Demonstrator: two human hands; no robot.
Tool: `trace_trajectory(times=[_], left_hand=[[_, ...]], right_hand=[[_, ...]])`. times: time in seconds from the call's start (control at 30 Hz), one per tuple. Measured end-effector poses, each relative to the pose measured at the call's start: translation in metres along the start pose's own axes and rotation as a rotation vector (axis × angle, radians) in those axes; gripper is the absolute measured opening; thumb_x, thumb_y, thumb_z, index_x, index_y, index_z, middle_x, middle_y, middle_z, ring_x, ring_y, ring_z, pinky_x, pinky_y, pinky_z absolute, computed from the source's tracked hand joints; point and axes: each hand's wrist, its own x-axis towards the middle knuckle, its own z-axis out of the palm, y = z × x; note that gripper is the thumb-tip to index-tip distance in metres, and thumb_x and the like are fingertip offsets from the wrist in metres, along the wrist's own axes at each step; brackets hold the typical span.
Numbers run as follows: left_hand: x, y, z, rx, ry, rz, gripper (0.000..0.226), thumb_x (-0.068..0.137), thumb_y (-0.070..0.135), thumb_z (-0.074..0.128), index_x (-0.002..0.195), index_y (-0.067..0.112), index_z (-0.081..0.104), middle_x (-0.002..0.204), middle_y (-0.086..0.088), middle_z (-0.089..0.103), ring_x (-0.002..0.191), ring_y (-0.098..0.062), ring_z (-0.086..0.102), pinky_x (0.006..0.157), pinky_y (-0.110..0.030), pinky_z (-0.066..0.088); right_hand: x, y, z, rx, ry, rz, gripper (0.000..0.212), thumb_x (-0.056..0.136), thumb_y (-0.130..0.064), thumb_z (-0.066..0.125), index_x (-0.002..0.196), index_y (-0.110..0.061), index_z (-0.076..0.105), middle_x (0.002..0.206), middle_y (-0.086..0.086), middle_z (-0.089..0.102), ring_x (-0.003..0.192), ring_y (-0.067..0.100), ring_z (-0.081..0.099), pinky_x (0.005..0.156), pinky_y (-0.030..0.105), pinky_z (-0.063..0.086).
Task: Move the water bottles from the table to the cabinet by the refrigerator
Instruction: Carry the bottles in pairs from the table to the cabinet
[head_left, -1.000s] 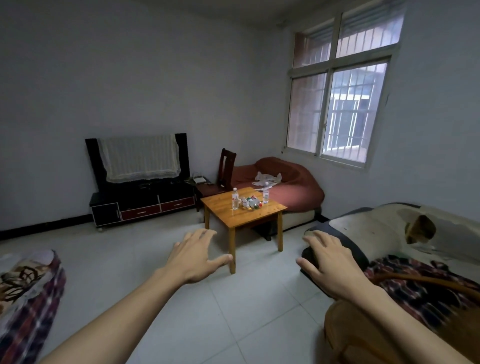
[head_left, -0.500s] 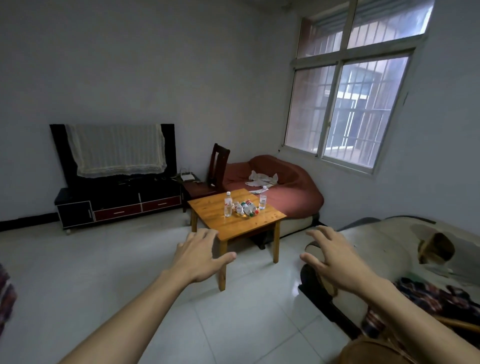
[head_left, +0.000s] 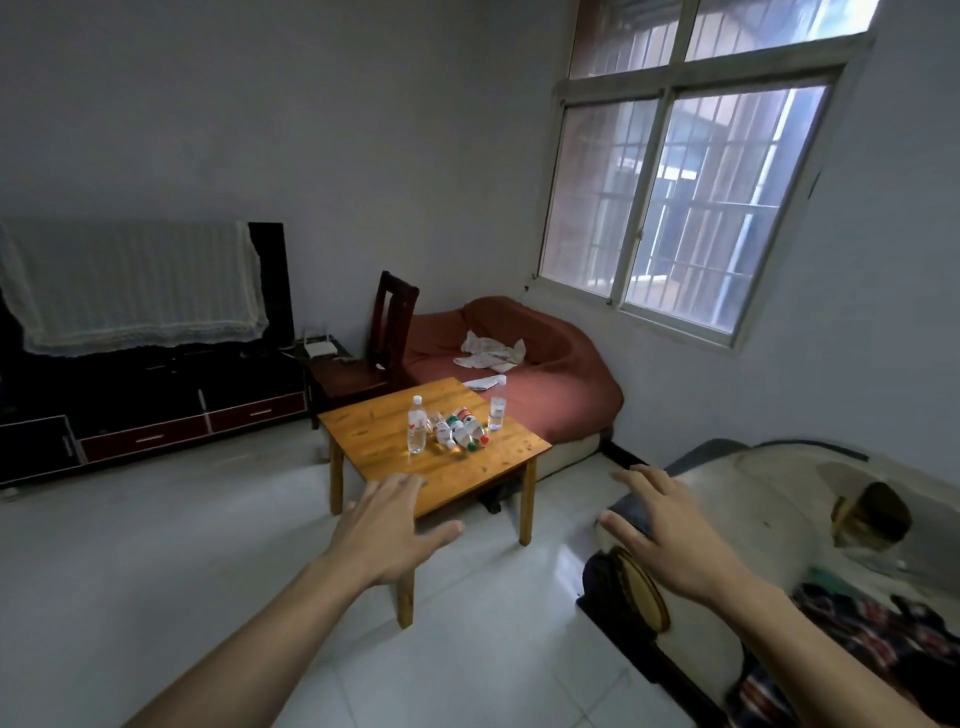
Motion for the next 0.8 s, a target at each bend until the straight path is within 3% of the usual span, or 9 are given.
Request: trace_trajectory(times=[0.17,0.4,0.57,0.8], left_hand=[[0.103,0.018,0.021,0.154,-0.014,0.062,0.089,0.080,0.083,0.042,0.149,0.030,0.030,0.156,0.002,0.031,0.141,-0.022,0.031,0.111,-0.047,0.034],[0.240,0.051,0.035,0.163,-0.031,0.055,0.084,0.084,0.077,0.044,0.150,0.029,0.029,0.160,0.002,0.027,0.146,-0.021,0.024,0.115,-0.050,0.028],[0.329,0.044,0.057,0.199,-0.084,0.045,0.090,0.082,0.079,0.045,0.153,0.028,0.025,0.163,0.000,0.022,0.149,-0.025,0.020,0.117,-0.050,0.026],[0.476,0.021,0.098,0.131,-0.060,0.080,0.096,0.074,0.087,0.039,0.150,0.030,0.030,0.160,-0.001,0.031,0.148,-0.027,0.025,0.113,-0.048,0.031]], right_hand=[[0.082,0.045,0.035,0.082,0.017,0.053,0.060,0.095,-0.057,0.047,0.147,-0.028,0.037,0.153,-0.001,0.036,0.140,0.020,0.033,0.112,0.047,0.036],[0.207,0.107,0.049,0.090,-0.008,0.080,0.060,0.096,-0.055,0.048,0.147,-0.026,0.038,0.153,-0.001,0.036,0.140,0.022,0.032,0.111,0.046,0.037],[0.283,0.134,0.066,0.083,-0.069,0.082,0.060,0.096,-0.055,0.046,0.148,-0.027,0.036,0.154,-0.002,0.034,0.141,0.020,0.030,0.112,0.046,0.037],[0.407,0.159,0.099,0.004,-0.088,0.113,0.061,0.097,-0.056,0.045,0.150,-0.027,0.033,0.157,-0.002,0.030,0.144,0.022,0.027,0.112,0.043,0.033]])
